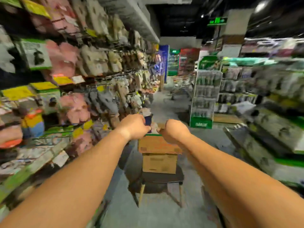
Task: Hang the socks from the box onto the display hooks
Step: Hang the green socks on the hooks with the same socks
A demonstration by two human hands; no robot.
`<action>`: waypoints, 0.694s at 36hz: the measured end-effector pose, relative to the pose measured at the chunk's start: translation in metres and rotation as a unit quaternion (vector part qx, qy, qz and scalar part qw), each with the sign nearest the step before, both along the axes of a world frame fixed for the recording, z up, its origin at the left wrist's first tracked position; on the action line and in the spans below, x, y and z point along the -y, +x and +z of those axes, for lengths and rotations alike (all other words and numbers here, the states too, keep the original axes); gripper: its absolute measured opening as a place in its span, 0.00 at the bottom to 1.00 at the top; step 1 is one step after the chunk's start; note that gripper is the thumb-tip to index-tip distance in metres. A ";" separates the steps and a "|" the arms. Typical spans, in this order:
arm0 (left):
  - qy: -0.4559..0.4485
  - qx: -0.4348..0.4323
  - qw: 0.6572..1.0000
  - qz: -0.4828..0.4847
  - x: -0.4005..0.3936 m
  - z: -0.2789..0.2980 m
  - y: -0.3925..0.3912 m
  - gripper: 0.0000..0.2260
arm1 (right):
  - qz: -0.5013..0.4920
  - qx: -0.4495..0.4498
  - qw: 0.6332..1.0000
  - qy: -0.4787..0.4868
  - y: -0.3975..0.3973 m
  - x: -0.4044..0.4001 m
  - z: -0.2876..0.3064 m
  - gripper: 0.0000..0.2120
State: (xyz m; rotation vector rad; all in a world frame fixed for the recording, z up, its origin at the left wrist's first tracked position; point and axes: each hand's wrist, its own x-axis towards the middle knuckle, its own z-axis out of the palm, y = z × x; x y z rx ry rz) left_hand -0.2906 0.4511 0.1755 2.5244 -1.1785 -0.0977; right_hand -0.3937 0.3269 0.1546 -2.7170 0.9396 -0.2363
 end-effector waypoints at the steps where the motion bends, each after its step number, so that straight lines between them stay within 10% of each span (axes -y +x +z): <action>1: 0.005 0.001 1.000 -0.010 0.017 -0.006 -0.001 0.13 | -0.013 0.001 1.000 0.002 -0.004 0.014 -0.002 0.17; 25: 0.085 -0.066 0.993 -0.057 0.309 -0.130 0.160 0.19 | -0.062 -0.035 0.994 0.083 0.149 0.278 -0.128 0.14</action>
